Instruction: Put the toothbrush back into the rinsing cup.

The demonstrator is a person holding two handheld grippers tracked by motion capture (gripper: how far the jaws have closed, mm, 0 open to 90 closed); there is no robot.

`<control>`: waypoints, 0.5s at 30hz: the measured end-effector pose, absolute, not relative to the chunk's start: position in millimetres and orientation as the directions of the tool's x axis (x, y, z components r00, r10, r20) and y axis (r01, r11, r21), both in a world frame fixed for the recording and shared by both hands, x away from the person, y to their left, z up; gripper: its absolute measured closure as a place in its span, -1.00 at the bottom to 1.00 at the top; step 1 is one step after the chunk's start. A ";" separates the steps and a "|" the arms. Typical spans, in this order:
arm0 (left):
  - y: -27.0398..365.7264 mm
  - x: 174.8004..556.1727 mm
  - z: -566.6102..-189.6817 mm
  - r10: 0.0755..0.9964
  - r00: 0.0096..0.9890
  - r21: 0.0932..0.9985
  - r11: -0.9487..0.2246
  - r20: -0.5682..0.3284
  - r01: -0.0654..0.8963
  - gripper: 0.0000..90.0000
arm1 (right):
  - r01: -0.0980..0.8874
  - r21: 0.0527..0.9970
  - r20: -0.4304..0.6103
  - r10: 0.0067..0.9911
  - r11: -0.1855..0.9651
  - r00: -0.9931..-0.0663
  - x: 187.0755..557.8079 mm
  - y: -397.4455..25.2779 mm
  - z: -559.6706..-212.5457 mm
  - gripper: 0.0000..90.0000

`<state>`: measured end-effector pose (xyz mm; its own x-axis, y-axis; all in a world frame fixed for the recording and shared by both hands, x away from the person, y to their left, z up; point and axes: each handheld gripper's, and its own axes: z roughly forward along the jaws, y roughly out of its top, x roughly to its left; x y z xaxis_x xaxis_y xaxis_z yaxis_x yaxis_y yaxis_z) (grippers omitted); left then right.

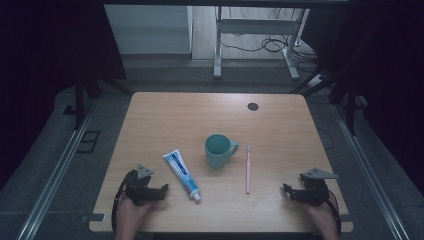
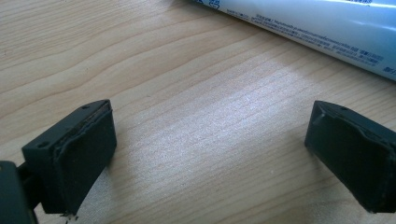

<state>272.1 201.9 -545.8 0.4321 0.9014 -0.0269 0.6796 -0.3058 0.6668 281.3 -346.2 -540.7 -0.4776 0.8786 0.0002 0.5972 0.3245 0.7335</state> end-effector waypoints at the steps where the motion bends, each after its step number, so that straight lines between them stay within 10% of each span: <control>1: 201.9 272.1 -545.8 0.901 0.432 0.667 -0.306 -0.027 0.680 -0.95 | 0.596 0.734 -0.001 0.878 0.326 -0.478 281.3 -346.3 -540.8 -0.60; 15: 200.9 274.6 -545.9 0.900 0.435 0.667 -0.306 -0.030 0.679 -0.95 | 0.599 0.731 0.000 0.877 0.328 -0.480 283.0 -344.9 -540.9 -0.64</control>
<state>274.6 200.9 -545.9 0.4355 0.8997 -0.0300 0.6789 -0.3063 0.6673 283.0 -344.9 -540.9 -0.4799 0.8773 0.0001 0.5990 0.3276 0.7307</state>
